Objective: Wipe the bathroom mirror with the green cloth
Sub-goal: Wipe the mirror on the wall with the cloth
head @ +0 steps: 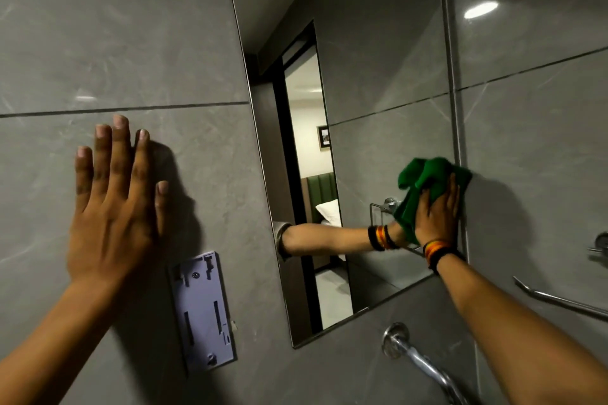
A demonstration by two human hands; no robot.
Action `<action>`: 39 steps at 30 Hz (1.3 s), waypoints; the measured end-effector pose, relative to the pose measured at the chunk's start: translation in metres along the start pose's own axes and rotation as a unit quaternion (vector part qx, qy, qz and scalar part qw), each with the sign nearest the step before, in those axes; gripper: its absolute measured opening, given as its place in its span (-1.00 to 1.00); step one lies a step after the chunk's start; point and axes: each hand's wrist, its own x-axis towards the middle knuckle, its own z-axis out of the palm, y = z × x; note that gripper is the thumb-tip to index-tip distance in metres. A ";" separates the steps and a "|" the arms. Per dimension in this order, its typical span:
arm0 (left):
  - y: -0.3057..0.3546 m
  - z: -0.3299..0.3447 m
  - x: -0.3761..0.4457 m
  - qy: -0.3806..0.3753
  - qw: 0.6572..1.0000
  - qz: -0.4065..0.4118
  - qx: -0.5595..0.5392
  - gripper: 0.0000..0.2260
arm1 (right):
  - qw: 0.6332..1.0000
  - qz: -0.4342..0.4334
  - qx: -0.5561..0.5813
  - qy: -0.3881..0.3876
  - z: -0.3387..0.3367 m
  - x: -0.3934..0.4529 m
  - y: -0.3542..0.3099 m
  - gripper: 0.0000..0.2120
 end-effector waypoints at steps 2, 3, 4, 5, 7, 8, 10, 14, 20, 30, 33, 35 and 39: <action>0.001 0.000 -0.001 0.000 1.000 -0.001 0.000 -0.31 | 0.999 0.048 -0.003 -0.002 0.000 -0.032 0.036 -0.30; 0.001 0.000 -0.001 0.002 1.000 -0.001 -0.002 -0.32 | 0.998 0.067 -0.005 -0.003 0.001 -0.047 0.049 -0.28; 0.001 0.000 -0.001 0.005 1.000 -0.001 -0.006 -0.33 | 0.997 0.079 -0.006 -0.004 0.003 -0.059 0.058 -0.27; 0.000 0.000 0.000 0.008 1.000 0.000 -0.007 -0.34 | 0.996 0.088 -0.005 -0.004 0.005 -0.067 0.064 -0.26; 0.000 0.001 0.000 0.005 1.000 0.003 -0.006 -0.35 | 0.995 0.102 0.002 -0.003 0.005 -0.076 0.066 -0.26; -0.001 0.001 0.000 0.004 1.000 0.004 -0.006 -0.35 | 0.995 0.101 0.003 -0.002 0.004 -0.077 0.064 -0.27; -0.003 0.002 0.000 0.003 1.000 0.004 -0.004 -0.34 | 0.997 0.080 0.005 -0.002 0.004 -0.082 0.055 -0.30; -0.002 0.004 0.000 0.008 1.000 0.006 -0.005 -0.36 | 1.000 -0.010 0.019 -0.007 0.008 -0.119 0.007 -0.36; 0.002 -0.005 0.000 -0.021 1.000 0.014 -0.003 -0.39 | 0.949 -0.248 0.001 -0.197 0.017 -0.240 -0.064 -0.27; 0.021 -0.065 -0.053 -0.105 0.994 -0.004 -0.008 -0.38 | 0.917 -0.315 0.091 -0.227 -0.018 -0.283 -0.184 -0.34; 0.011 -0.089 -0.069 -0.122 0.992 -0.028 0.021 -0.38 | 0.911 -0.336 0.096 -0.218 -0.021 -0.292 -0.232 -0.31; 0.008 -0.097 -0.074 -0.131 0.990 -0.037 0.031 -0.38 | 0.913 -0.334 0.093 -0.216 -0.020 -0.294 -0.256 -0.28; -0.002 -0.115 -0.084 -0.133 0.988 -0.055 0.053 -0.39 | 0.915 -0.328 0.086 -0.217 -0.021 -0.304 -0.300 -0.26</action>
